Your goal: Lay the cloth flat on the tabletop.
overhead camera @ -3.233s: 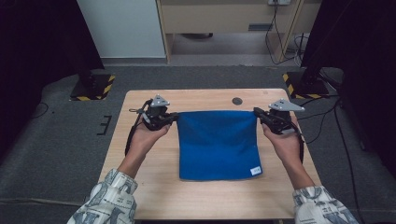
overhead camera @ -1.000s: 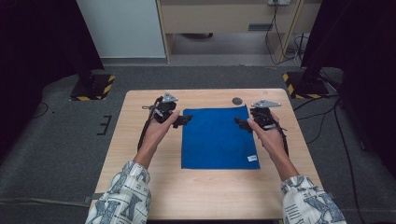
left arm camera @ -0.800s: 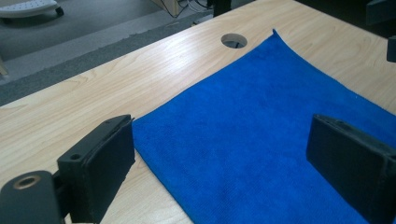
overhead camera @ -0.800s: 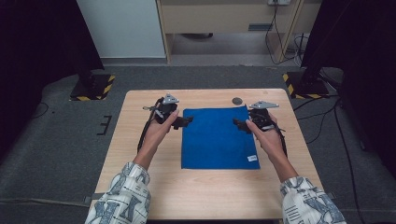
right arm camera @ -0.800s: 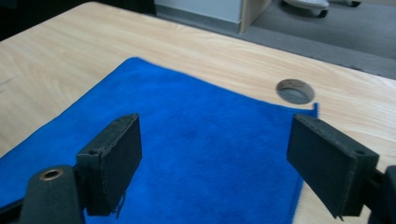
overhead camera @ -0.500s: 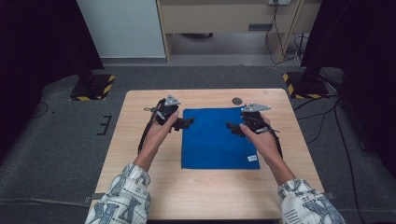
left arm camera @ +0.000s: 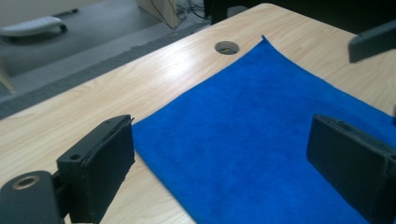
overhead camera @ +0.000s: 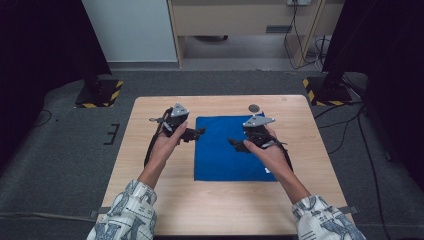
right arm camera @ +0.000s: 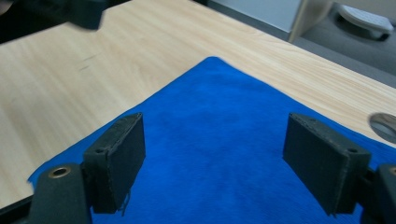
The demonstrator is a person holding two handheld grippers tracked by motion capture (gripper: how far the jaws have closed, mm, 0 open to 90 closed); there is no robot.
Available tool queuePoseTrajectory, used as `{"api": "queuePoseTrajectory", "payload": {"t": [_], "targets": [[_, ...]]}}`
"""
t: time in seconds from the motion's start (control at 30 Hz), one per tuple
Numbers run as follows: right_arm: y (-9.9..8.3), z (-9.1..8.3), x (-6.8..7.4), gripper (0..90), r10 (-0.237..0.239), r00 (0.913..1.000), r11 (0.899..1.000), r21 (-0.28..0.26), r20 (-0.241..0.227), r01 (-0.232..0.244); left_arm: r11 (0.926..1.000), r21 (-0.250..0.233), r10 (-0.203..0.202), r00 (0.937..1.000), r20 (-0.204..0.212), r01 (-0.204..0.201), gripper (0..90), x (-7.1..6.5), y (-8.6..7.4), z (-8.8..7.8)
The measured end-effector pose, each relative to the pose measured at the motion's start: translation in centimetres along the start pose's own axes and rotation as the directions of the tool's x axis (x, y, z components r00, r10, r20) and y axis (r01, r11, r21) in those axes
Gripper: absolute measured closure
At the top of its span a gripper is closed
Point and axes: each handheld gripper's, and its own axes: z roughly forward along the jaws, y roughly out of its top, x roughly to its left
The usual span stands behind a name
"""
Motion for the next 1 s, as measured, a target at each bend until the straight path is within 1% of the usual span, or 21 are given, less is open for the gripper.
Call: {"api": "queuePoseTrajectory", "payload": {"t": [0.03,0.07,0.1,0.13,0.2,0.27,0.33,0.4,0.47,0.53,0.6,0.7,0.77,0.87,0.93,0.97,1.0], "targets": [[0.1,0.2,0.7,21.0,-0.017,0.9997,1.0,0.014,-0.018,0.017,0.9999,-0.01,-0.014,0.9998,0.015,0.014,7.4,0.3,-0.3,-0.3],[0.1,0.2,0.7,21.0,-0.017,0.9997,1.0,0.014,-0.018,0.017,0.9999,-0.01,-0.014,0.9998,0.015,0.014,7.4,0.3,-0.3,-0.3],[0.1,0.5,1.4,21.0,-0.017,0.999,0.999,0.029,-0.04,0.018,0.9999,-0.006,-0.015,0.9999,0.005,0.015,7.4,0.5,-0.5,-0.5],[0.1,0.7,1.7,21.1,-0.023,0.9986,0.999,0.033,-0.048,0.025,0.9997,-0.007,-0.023,0.9997,0.004,0.023,7.4,0.7,-0.7,-0.7],[0.2,0.9,2.4,21.0,-0.021,0.9979,0.999,0.034,-0.061,0.023,0.9995,-0.007,-0.029,0.9995,0.007,0.029,7.4,0.8,-0.8,-0.8],[0.3,1.3,2.9,20.9,-0.029,0.9969,0.999,0.04,-0.073,0.032,0.9994,-0.006,-0.033,0.9994,0.001,0.033,7.4,1.3,-1.2,-1.1],[0.2,1.6,3.4,20.9,-0.037,0.9965,0.998,0.051,-0.074,0.041,0.999,-0.013,-0.042,0.9991,-0.007,0.042,7.5,1.6,-1.4,-1.3],[0.2,1.8,3.7,20.9,-0.035,0.9961,0.997,0.058,-0.082,0.04,0.9974,-0.022,-0.068,0.9977,-0.002,0.068,7.9,1.9,-1.7,-1.4],[0.2,2.0,4.0,20.9,-0.031,0.9958,0.997,0.061,-0.086,0.037,0.9967,-0.023,-0.077,0.997,-0.004,0.077,7.9,2.2,-1.9,-1.5],[0.1,2.2,4.2,20.9,-0.034,0.9952,0.997,0.063,-0.092,0.04,0.9968,-0.016,-0.079,0.9968,-0.007,0.079,8.1,2.3,-2.1,-1.5],[0.1,2.3,4.5,22.3,-0.036,0.9952,0.997,0.067,-0.09,0.042,0.9967,-0.003,-0.081,0.9967,-0.005,0.08,8.1,2.8,-2.4,-1.6],[0.1,2.5,5.0,24.5,-0.032,0.9937,0.997,0.069,-0.107,0.039,0.9953,0.004,-0.097,0.9952,-0.009,0.097,8.1,3.3,-2.7,-2.0],[0.0,2.8,5.5,24.6,-0.036,0.9923,0.996,0.075,-0.118,0.045,0.9938,0.011,-0.111,0.9937,-0.015,0.111,8.1,3.5,-2.9,-2.2],[-0.3,3.3,6.5,24.7,-0.047,0.989,0.995,0.079,-0.14,0.059,0.9934,0.025,-0.111,0.9936,-0.019,0.112,8.1,3.8,-3.3,-2.5],[-0.4,3.6,6.9,24.8,-0.048,0.9868,0.994,0.087,-0.155,0.062,0.9931,0.026,-0.114,0.9933,-0.019,0.114,8.1,3.9,-3.4,-2.6],[-0.5,3.8,7.1,24.9,-0.051,0.9862,0.994,0.09,-0.157,0.066,0.9921,0.027,-0.122,0.9924,-0.013,0.122,8.1,4.0,-3.5,-2.6],[-0.6,3.9,7.2,25.5,-0.053,0.9861,0.993,0.092,-0.157,0.068,0.9925,0.032,-0.118,0.993,-0.01,0.118,8.1,4.0,-3.6,-2.7]]}}
